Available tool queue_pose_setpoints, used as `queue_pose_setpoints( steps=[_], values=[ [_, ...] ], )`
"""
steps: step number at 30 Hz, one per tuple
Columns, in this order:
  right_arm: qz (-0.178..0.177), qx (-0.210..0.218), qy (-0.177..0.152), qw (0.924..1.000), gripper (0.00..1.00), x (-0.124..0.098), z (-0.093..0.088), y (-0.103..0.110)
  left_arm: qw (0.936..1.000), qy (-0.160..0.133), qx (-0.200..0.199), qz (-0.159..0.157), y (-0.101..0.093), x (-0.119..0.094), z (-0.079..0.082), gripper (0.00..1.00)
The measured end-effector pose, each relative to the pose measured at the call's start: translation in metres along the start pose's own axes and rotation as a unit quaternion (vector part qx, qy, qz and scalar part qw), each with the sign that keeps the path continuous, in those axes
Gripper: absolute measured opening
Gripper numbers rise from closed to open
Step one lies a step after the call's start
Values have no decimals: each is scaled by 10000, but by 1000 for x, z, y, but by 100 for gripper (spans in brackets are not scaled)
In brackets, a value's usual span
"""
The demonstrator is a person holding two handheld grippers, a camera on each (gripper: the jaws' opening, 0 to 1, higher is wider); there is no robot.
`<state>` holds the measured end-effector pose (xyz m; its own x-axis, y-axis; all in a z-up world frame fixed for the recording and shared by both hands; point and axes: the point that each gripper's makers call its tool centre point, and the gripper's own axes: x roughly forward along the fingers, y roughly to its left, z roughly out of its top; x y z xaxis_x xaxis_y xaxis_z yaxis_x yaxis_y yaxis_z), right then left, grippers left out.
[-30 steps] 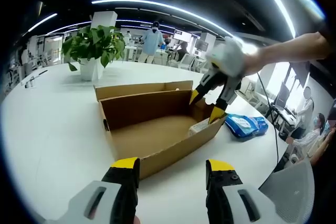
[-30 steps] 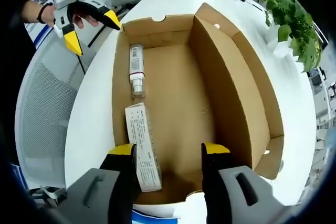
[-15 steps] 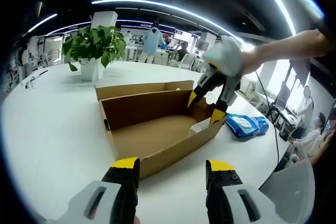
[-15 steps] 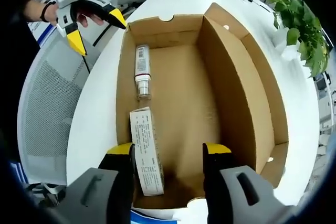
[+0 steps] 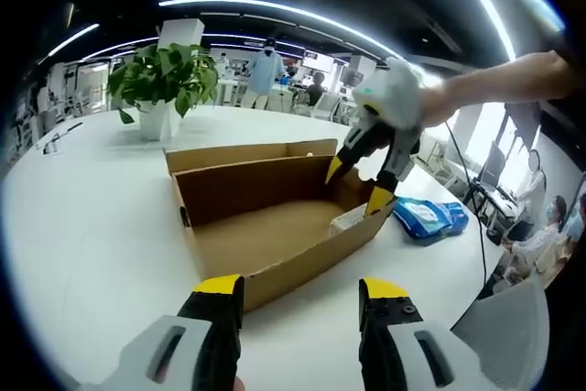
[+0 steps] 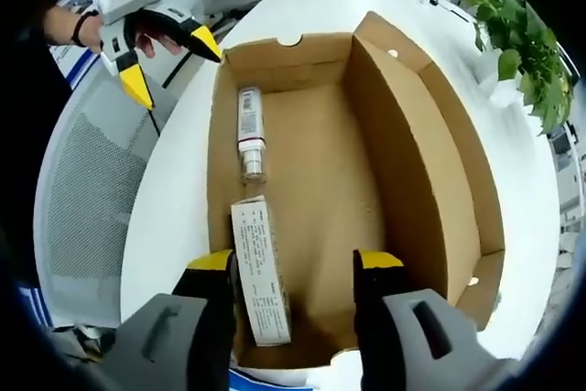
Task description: Operate the shoe box by opening the lid, removing the specified soft item, and placing it in the target area until the item is outside and the box remains undamaged.
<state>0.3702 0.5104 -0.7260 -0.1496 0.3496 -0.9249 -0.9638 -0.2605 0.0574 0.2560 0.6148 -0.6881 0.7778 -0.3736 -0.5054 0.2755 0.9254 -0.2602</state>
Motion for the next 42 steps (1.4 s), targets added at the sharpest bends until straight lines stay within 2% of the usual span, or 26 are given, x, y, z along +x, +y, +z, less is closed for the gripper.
queue_pose_setpoints(
  steps=[3,9,14,19,21,26,29,31,34,37,39,42],
  values=[
    [121,-50,96,9999,45,5,-2,3,10000,-8,-17,3,0,0,0,51],
    [45,-215,132,9997,48,5,-1,-3,10000,-3,2,11,0,0,0,51],
    [-99,-154,164,9997,51,3,-4,-10,10000,-18,-21,32,2,0,1,51],
    [-131,-273,134,9995,44,2,-1,-9,10000,-26,22,17,0,0,2,51],
    [43,-251,56,9997,47,4,4,-2,10000,-16,56,9,0,1,2,51],
    [105,-294,128,9994,41,13,7,2,9999,-15,102,-10,-2,1,2,52],
    [37,-653,444,9969,40,18,-3,2,9999,-10,151,-56,-5,1,2,54],
    [9,-746,550,9957,38,22,-5,2,9998,2,193,-49,-6,2,2,54],
    [26,-662,580,9961,37,26,-5,2,9998,20,211,-48,-6,2,2,53],
    [11,-547,740,9958,34,31,-12,0,9998,16,183,-42,-4,2,1,53],
    [41,-535,860,9948,29,35,-17,3,9999,9,164,-27,-3,2,1,53],
    [38,-714,1209,9901,21,41,-32,8,9999,-2,141,-14,-2,2,1,53]
  ],
)
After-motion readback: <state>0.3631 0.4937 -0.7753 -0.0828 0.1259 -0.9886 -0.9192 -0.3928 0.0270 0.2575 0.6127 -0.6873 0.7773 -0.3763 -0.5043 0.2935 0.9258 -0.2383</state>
